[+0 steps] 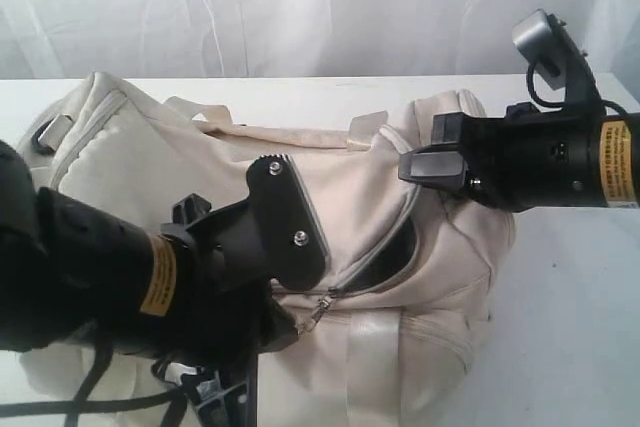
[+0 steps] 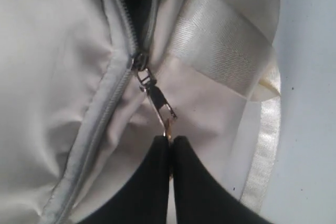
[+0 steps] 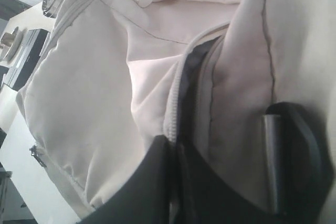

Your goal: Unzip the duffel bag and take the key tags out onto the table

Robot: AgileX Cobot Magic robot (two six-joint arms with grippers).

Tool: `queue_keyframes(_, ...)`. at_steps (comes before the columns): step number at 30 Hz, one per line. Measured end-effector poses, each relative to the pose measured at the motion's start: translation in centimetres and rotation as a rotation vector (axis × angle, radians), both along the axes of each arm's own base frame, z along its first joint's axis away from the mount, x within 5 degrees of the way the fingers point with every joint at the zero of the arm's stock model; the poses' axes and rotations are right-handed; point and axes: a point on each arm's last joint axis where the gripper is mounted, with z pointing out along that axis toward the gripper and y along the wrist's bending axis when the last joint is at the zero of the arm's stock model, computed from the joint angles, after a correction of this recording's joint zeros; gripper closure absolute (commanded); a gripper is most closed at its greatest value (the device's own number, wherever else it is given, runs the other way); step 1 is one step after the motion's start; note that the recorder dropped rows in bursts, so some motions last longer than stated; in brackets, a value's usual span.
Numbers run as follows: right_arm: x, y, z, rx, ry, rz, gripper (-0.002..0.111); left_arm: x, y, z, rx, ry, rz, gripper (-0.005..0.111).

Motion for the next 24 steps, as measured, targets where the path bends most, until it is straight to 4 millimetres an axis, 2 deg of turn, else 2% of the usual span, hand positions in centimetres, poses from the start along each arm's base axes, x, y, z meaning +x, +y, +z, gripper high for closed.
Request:
queue_keyframes(8, 0.1, -0.1, 0.0, -0.007, -0.008, -0.011, 0.108, -0.5, 2.5, 1.6, -0.058, -0.088, 0.064, 0.107)
queue_keyframes(16, 0.2, -0.1, 0.1, -0.006, -0.010, -0.014, 0.108, -0.3, 5.9, 3.2, 0.023, -0.184, 0.247, 0.107)
queue_keyframes(24, 0.2, -0.1, 0.1, -0.006, -0.010, -0.014, 0.108, -0.9, 8.6, 4.1, 0.072, -0.169, 0.373, 0.107)
